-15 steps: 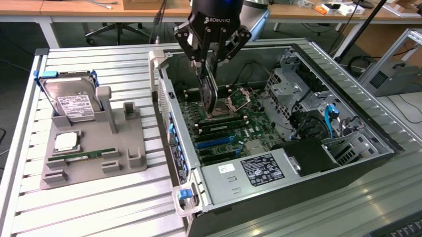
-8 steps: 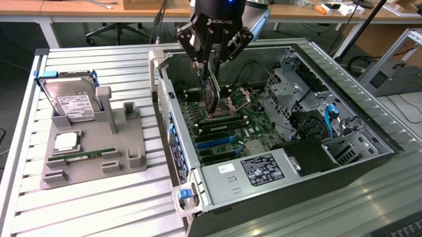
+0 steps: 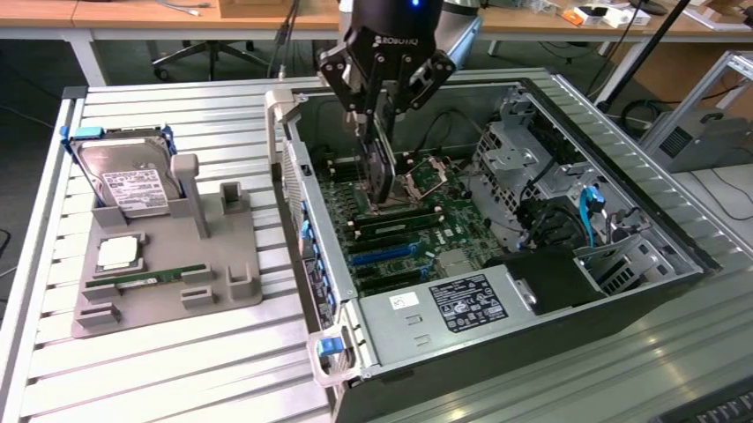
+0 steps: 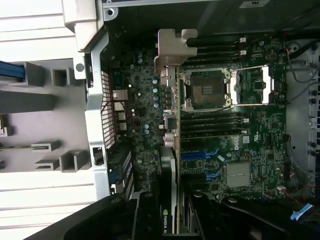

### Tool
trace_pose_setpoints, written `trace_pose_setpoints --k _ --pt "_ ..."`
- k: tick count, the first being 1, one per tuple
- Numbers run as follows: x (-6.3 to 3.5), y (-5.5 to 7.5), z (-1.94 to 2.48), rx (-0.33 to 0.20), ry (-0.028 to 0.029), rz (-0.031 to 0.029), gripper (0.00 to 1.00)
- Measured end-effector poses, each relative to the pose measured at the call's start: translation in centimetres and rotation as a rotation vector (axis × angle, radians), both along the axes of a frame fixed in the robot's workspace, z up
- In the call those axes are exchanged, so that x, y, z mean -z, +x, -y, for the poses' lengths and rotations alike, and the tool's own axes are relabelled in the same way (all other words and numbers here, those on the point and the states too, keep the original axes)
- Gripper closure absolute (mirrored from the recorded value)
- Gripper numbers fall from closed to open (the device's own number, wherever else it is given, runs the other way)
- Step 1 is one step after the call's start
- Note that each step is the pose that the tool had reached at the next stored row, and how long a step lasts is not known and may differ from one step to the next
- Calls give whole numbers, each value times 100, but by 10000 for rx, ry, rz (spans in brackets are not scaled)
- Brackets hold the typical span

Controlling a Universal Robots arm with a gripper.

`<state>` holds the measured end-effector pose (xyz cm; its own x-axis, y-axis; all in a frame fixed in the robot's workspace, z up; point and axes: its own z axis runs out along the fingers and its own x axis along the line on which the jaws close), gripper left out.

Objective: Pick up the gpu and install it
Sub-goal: 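Pick up the gpu and move the gpu toward the slot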

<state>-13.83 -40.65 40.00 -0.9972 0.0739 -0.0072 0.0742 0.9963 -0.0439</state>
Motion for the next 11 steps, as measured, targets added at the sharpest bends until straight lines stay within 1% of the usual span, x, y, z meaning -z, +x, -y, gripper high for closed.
trace_pose_setpoints --k 11 --pt "24 27 3 0 -17 0 73"
